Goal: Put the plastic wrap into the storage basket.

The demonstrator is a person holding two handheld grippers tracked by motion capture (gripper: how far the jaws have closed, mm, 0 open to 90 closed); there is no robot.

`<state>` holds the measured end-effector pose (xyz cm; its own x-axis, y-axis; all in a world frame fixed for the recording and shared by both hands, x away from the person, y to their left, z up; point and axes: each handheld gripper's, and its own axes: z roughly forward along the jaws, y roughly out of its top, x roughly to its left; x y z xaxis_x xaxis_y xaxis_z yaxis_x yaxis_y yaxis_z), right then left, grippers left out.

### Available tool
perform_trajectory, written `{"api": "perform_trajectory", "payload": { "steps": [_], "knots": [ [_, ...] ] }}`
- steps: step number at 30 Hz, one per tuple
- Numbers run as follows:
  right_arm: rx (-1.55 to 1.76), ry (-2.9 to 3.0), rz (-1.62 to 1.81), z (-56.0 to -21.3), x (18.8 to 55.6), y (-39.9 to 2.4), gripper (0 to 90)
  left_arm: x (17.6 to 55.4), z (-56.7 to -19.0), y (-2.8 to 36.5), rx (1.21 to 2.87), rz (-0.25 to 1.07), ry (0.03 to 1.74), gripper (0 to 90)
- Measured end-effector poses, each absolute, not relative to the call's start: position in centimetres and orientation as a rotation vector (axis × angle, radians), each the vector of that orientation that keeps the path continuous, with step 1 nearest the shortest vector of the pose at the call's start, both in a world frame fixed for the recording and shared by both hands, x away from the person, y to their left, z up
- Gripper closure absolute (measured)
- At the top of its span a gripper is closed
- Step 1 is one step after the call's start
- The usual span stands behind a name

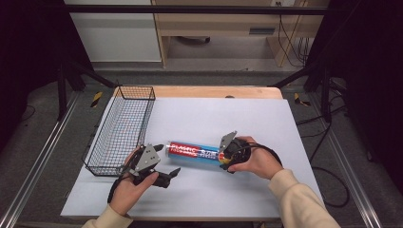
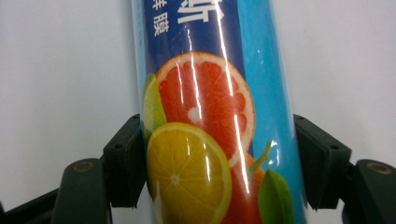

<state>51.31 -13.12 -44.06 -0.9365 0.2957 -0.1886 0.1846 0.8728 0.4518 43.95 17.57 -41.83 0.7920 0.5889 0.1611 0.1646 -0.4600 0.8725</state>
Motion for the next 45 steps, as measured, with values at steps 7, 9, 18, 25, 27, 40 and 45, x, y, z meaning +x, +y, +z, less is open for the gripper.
{"api": "perform_trajectory", "payload": {
  "steps": [7,9,18,25,27,40,45],
  "knots": [
    [0.273,2.749,0.556,-40.6,50.4,-13.6,29.9,45.2,-38.9,15.3,2.174,0.634,0.355,4.4],
    [0.247,2.729,0.530,-39.5,50.2,-13.7,29.9,45.5,-38.3,14.4,2.231,0.667,0.283,4.4],
    [0.166,2.692,0.483,-36.1,50.0,-13.4,30.0,47.3,-36.7,11.5,2.369,0.712,0.142,4.7],
    [0.105,2.675,0.447,-34.2,49.3,-12.7,30.0,47.9,-36.1,9.8,2.443,0.744,0.086,8.9],
    [0.081,2.672,0.444,-33.7,49.1,-12.5,30.0,48.0,-35.9,9.4,2.470,0.736,0.068,11.9],
    [0.027,2.663,0.451,-32.1,48.5,-11.6,30.1,48.6,-35.8,9.5,2.569,0.742,0.047,19.0],
    [0.020,2.660,0.442,-31.9,48.4,-11.3,30.1,48.6,-35.7,9.6,2.577,0.726,0.049,26.9]
  ]
}}
